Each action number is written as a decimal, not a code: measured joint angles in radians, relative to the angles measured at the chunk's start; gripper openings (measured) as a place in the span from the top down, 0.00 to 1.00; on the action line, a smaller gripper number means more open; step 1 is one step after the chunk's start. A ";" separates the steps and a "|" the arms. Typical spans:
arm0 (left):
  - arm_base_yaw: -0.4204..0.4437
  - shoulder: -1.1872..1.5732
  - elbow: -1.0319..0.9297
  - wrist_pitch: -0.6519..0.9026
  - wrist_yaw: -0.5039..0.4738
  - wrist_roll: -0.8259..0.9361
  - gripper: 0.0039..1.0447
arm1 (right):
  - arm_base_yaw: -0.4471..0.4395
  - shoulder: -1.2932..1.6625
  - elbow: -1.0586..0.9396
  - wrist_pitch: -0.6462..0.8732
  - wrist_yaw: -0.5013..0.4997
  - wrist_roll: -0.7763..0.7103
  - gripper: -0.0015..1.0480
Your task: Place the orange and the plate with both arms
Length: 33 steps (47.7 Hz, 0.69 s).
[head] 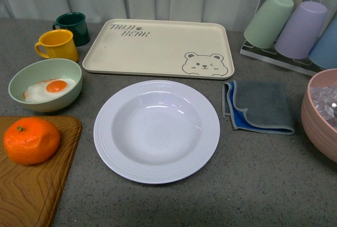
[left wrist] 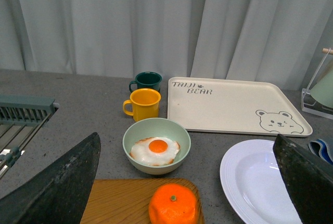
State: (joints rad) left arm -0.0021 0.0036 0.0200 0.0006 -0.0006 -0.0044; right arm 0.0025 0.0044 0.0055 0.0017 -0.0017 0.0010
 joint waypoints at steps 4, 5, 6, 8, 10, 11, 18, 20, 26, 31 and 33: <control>0.000 0.000 0.000 0.000 0.000 0.000 0.06 | 0.000 0.000 0.000 0.000 0.000 0.000 0.09; 0.000 0.000 0.000 0.000 0.000 0.000 0.06 | 0.000 0.000 0.000 0.000 0.000 0.000 0.09; 0.000 0.000 0.000 0.000 0.000 0.000 0.06 | 0.000 0.000 0.000 0.000 0.000 0.000 0.09; 0.000 0.000 0.000 0.000 0.000 0.000 0.06 | 0.000 0.000 0.000 0.000 0.000 0.000 0.09; 0.000 0.000 0.000 0.000 0.000 0.000 0.06 | 0.000 0.000 0.000 0.000 0.000 0.000 0.09; 0.000 0.000 0.000 0.000 0.000 0.000 0.06 | 0.000 0.000 0.000 0.000 0.000 0.000 0.09; 0.000 0.000 0.000 0.000 0.000 0.000 0.06 | 0.000 0.000 0.000 0.000 0.000 0.000 0.09; 0.000 0.000 0.000 0.000 0.000 0.000 0.06 | 0.000 0.000 0.000 0.000 0.000 0.000 0.09; 0.000 0.000 0.000 0.000 0.000 0.000 0.06 | 0.000 0.000 0.000 0.000 0.000 0.000 0.09; 0.000 0.000 0.000 0.000 0.000 0.000 0.06 | 0.000 0.000 0.000 0.000 0.000 0.000 0.09; 0.000 0.000 0.000 0.000 0.000 0.000 0.06 | 0.000 0.000 0.000 0.000 0.000 0.000 0.09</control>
State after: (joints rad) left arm -0.0021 0.0036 0.0200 0.0006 -0.0002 -0.0048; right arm 0.0025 0.0044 0.0055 0.0017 -0.0013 0.0010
